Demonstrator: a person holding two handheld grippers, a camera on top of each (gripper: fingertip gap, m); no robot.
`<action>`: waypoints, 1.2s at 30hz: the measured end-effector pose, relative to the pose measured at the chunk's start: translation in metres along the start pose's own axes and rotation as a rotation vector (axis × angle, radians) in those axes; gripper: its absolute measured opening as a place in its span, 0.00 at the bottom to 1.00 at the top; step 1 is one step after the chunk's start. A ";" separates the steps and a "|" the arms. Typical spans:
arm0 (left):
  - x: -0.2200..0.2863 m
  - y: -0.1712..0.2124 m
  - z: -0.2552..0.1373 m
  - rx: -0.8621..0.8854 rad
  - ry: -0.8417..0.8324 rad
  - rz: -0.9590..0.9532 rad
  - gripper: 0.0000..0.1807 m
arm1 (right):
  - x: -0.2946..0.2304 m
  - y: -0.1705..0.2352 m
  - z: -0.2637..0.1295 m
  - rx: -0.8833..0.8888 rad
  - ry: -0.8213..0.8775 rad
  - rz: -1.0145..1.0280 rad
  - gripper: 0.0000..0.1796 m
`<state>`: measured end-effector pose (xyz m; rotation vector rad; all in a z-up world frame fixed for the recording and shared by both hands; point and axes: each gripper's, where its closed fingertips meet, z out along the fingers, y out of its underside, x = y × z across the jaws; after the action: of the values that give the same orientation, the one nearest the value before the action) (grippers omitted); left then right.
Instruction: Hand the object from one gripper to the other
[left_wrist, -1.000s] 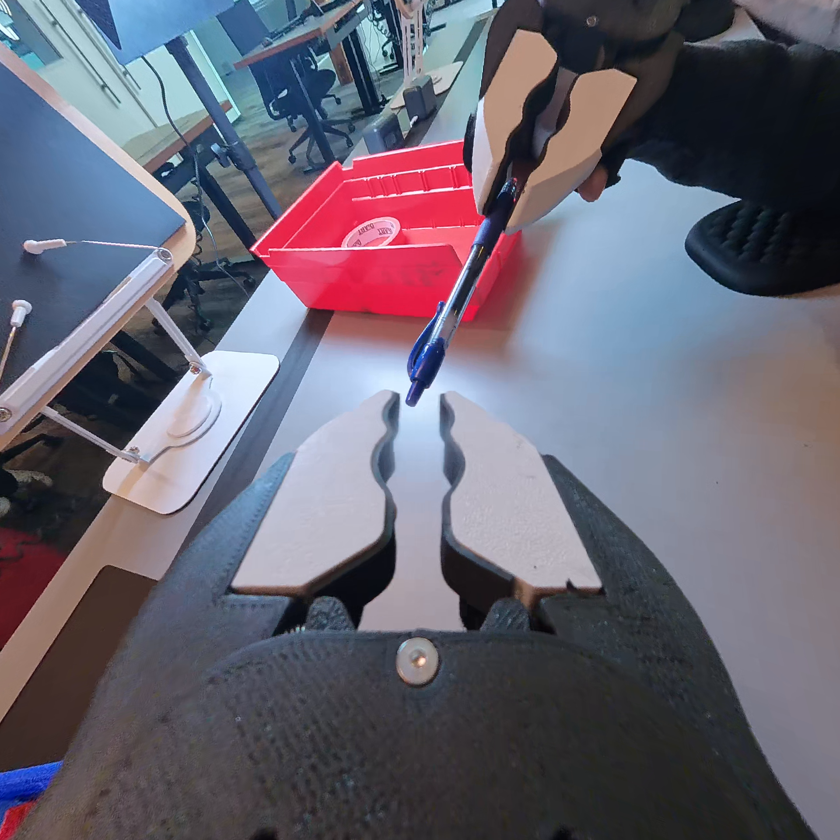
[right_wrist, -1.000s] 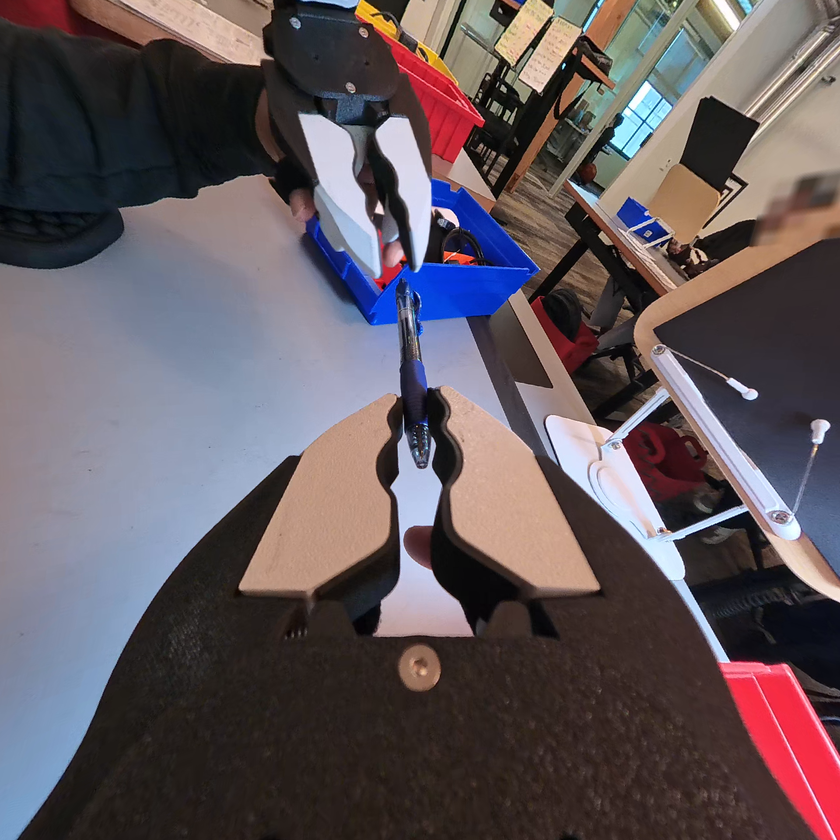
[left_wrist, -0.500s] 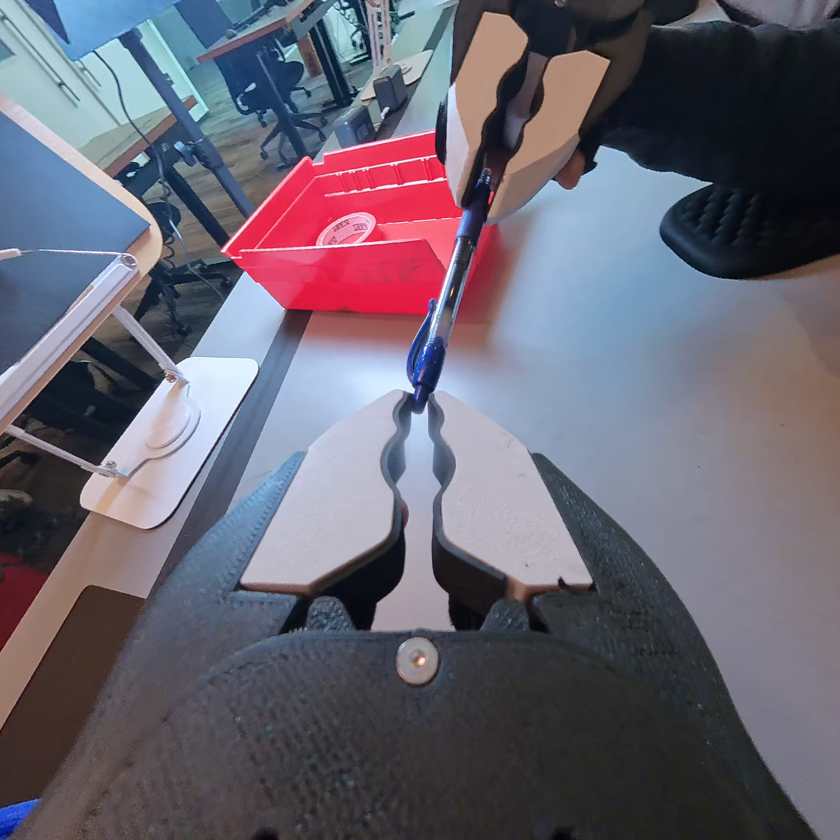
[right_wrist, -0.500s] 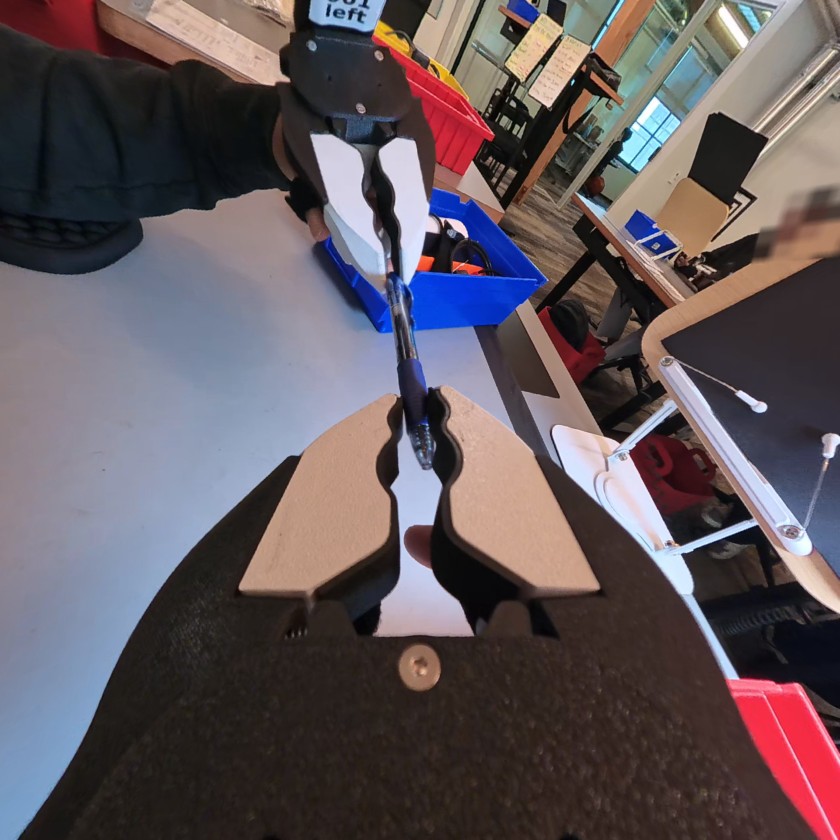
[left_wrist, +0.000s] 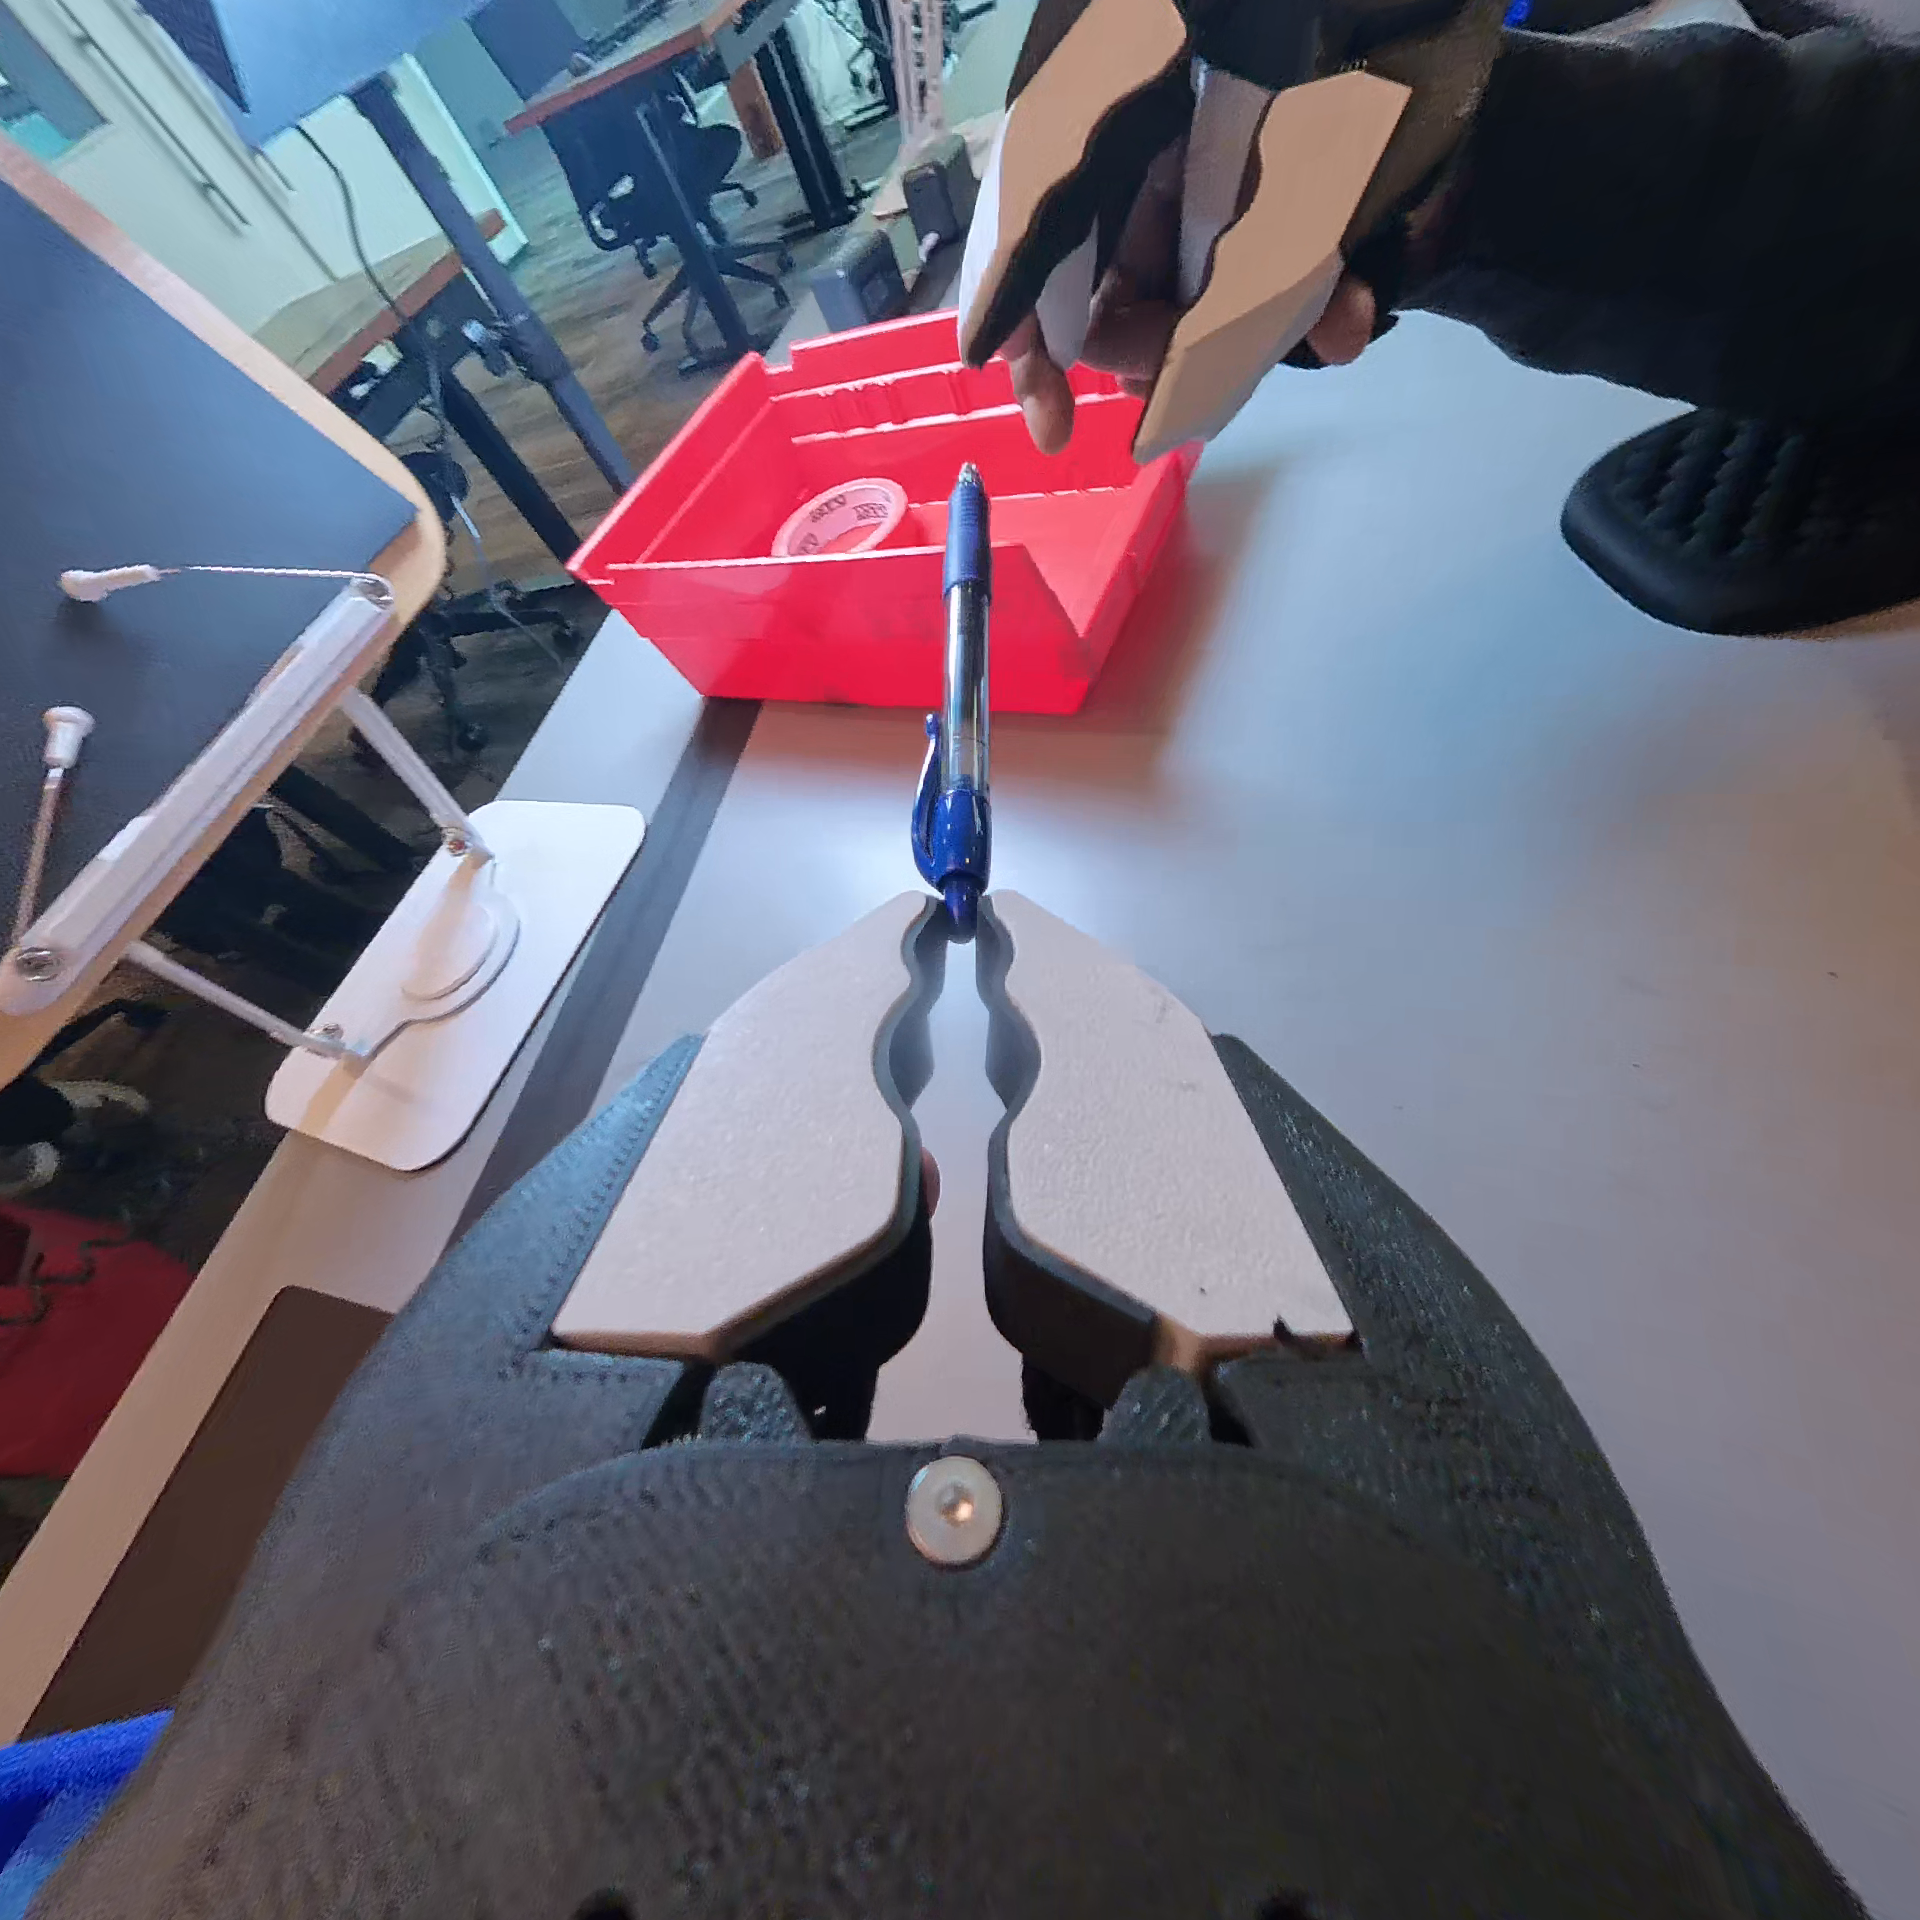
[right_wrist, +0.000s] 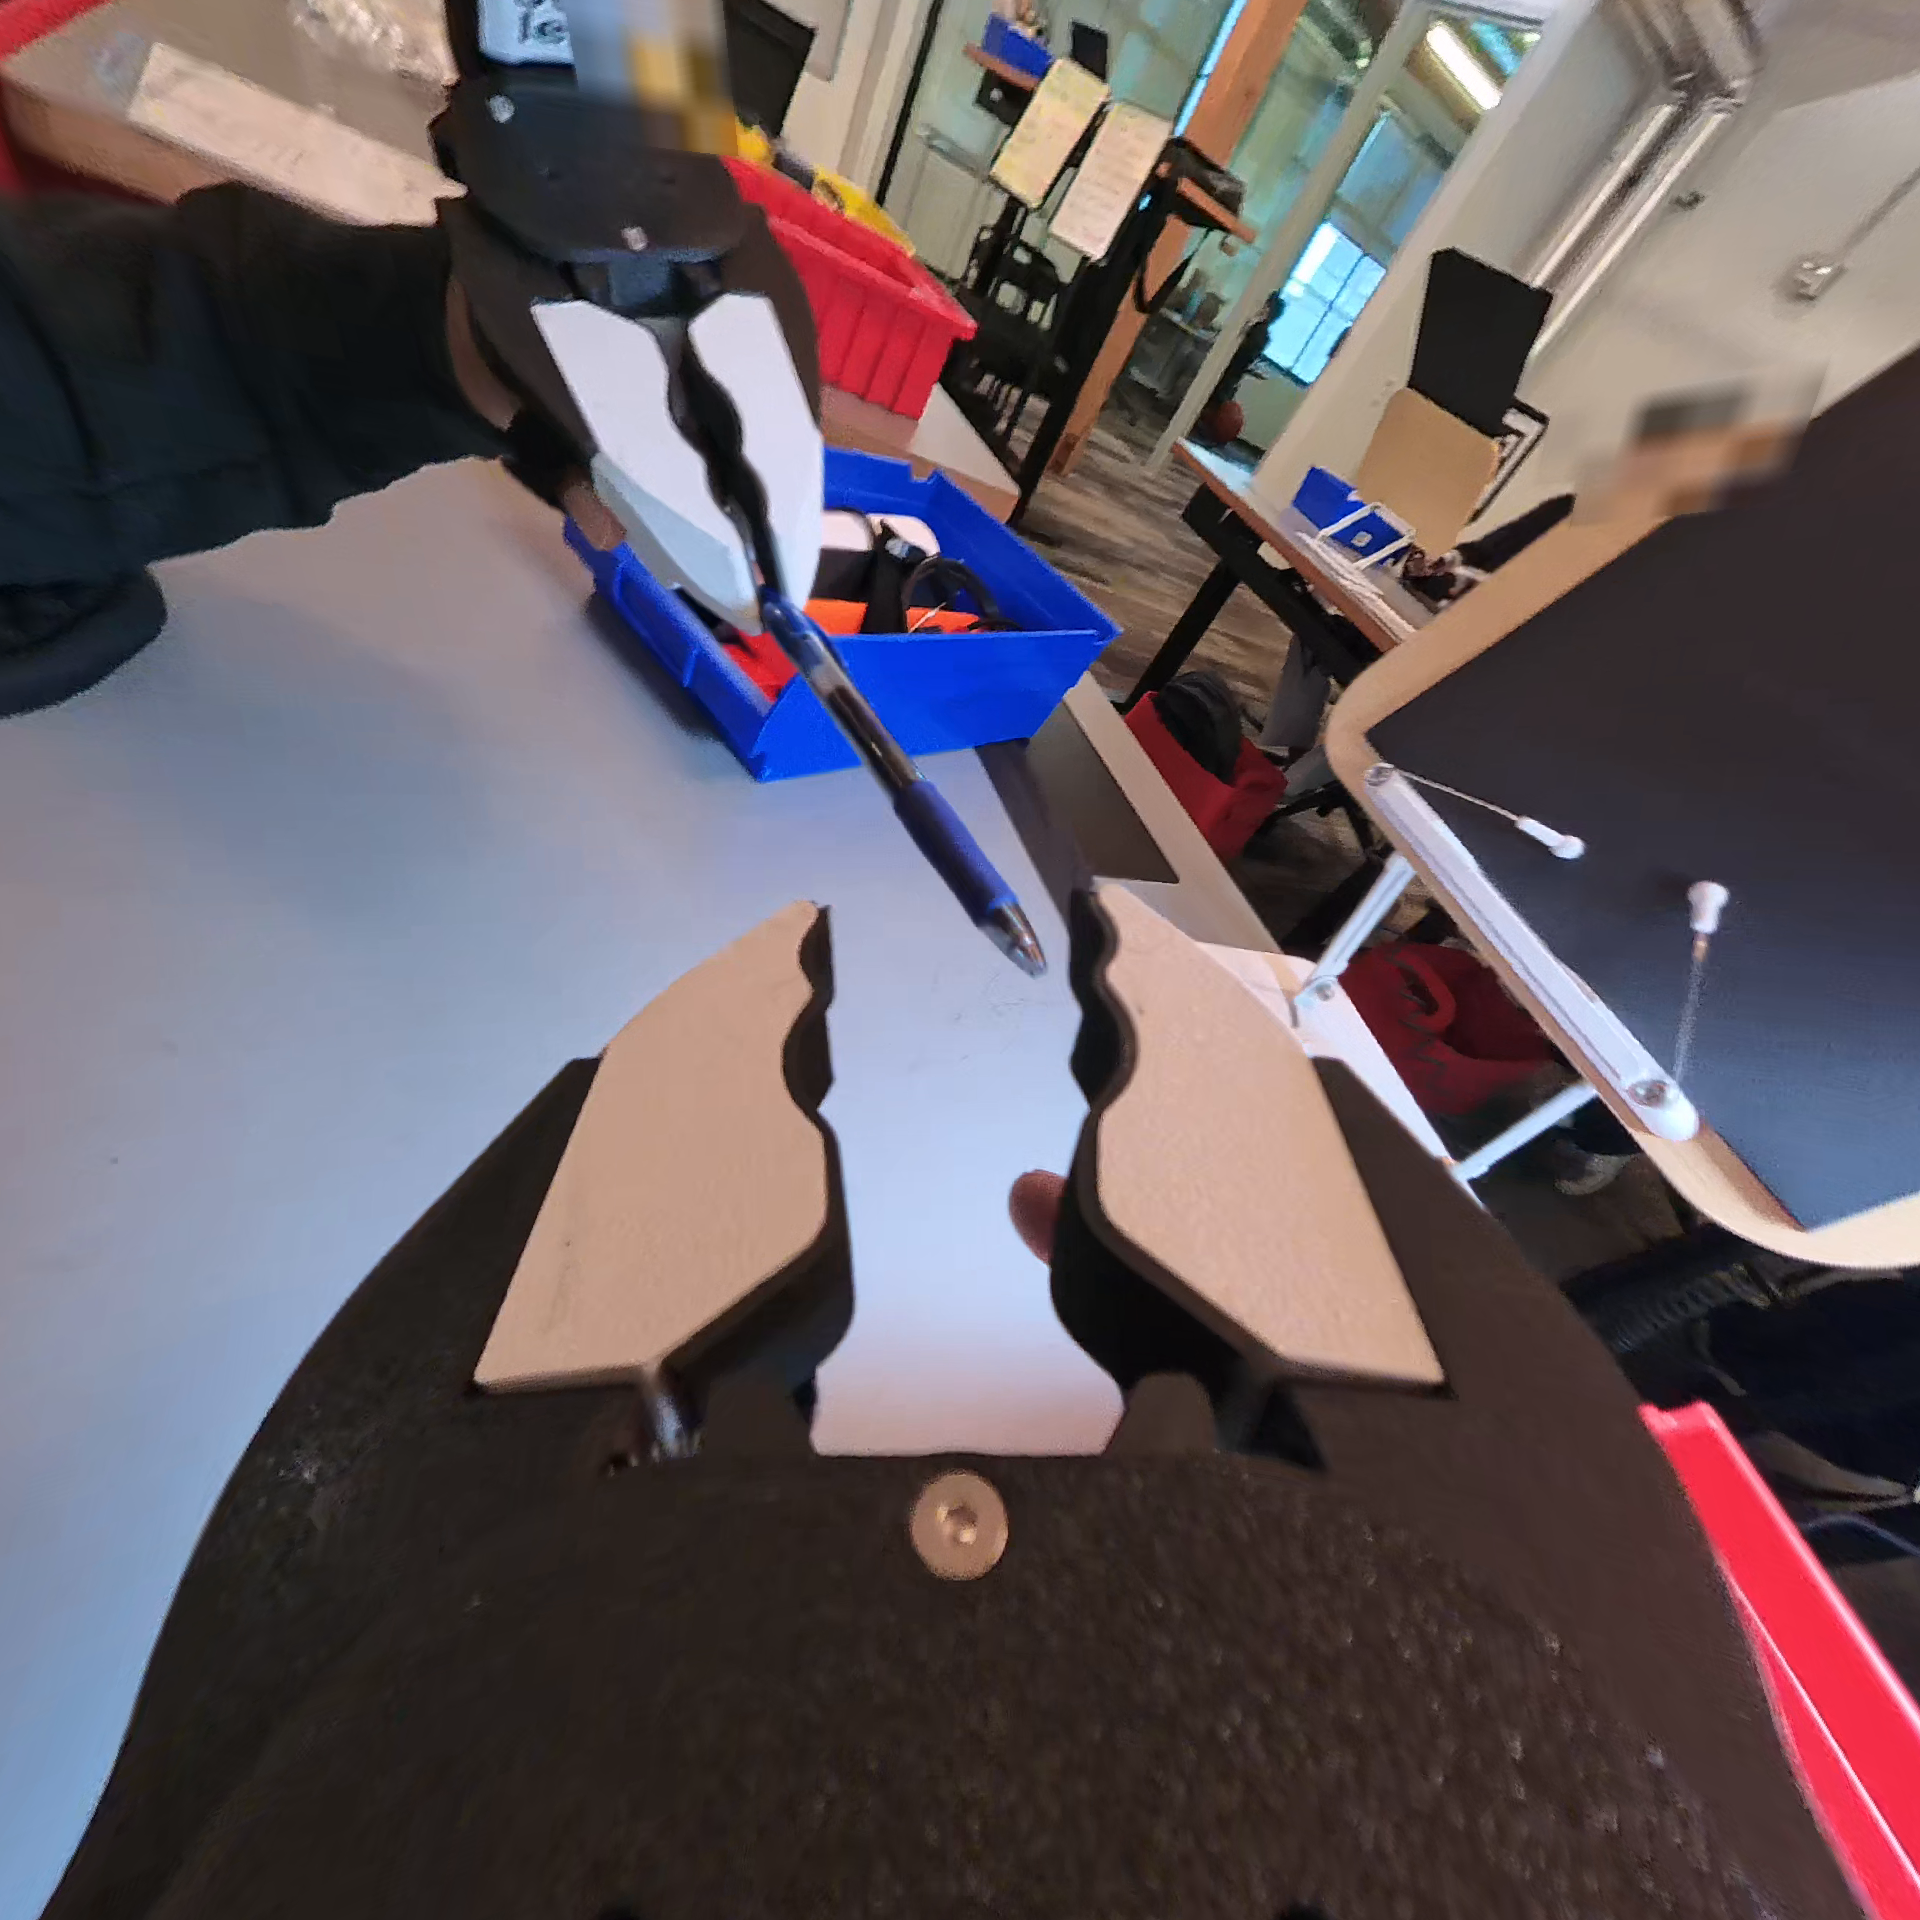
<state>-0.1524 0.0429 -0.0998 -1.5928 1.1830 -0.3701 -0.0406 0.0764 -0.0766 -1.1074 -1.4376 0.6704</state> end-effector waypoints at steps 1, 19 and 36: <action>-0.003 -0.003 -0.003 0.013 -0.016 0.001 0.03 | 0.005 -0.002 -0.003 0.016 0.020 0.014 0.28; -0.030 -0.026 -0.017 0.054 -0.241 0.001 0.03 | 0.017 0.021 0.040 -0.126 0.323 0.142 0.27; -0.005 -0.008 0.027 -0.256 -0.325 0.313 0.03 | 0.014 0.032 0.047 -0.310 0.502 -0.405 0.28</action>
<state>-0.1310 0.0610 -0.1016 -1.5761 1.2314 0.2444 -0.0762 0.1103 -0.1082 -1.0748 -1.2876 -0.1217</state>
